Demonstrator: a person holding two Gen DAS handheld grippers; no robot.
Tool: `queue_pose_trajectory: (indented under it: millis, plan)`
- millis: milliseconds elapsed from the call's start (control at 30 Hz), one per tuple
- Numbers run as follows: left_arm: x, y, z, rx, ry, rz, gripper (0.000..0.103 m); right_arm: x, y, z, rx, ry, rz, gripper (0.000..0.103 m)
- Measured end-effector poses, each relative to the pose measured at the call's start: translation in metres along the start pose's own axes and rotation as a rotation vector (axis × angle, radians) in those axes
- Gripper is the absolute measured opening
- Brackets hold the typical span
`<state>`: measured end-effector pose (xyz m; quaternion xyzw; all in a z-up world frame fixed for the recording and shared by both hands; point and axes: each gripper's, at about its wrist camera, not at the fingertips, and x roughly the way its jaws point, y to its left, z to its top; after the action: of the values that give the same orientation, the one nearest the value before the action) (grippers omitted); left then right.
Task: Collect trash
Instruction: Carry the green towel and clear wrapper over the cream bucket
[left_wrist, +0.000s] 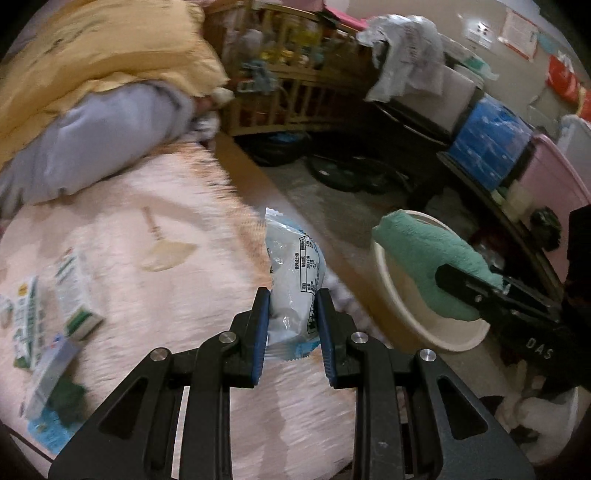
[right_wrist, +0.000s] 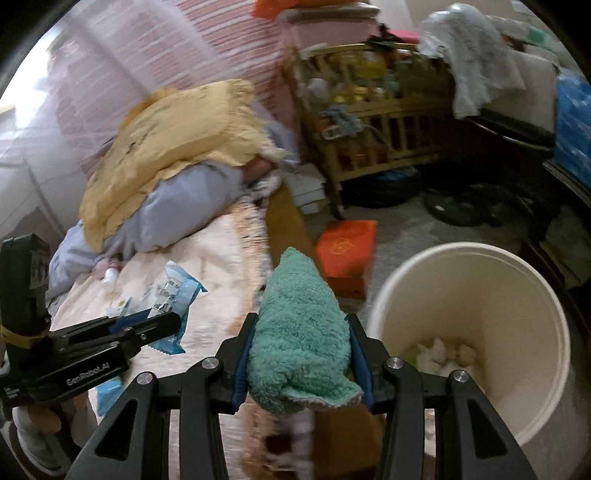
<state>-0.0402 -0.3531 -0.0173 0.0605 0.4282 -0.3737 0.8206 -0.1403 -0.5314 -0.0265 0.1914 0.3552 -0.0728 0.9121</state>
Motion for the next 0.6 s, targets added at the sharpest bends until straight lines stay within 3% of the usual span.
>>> queue_pose_trajectory:
  millis: [600]
  plan:
    - [0.076,-0.092,0.021,0.069,0.098,-0.186,0.023,-0.007,-0.103,-0.013,0.186,0.010,-0.181,0.044]
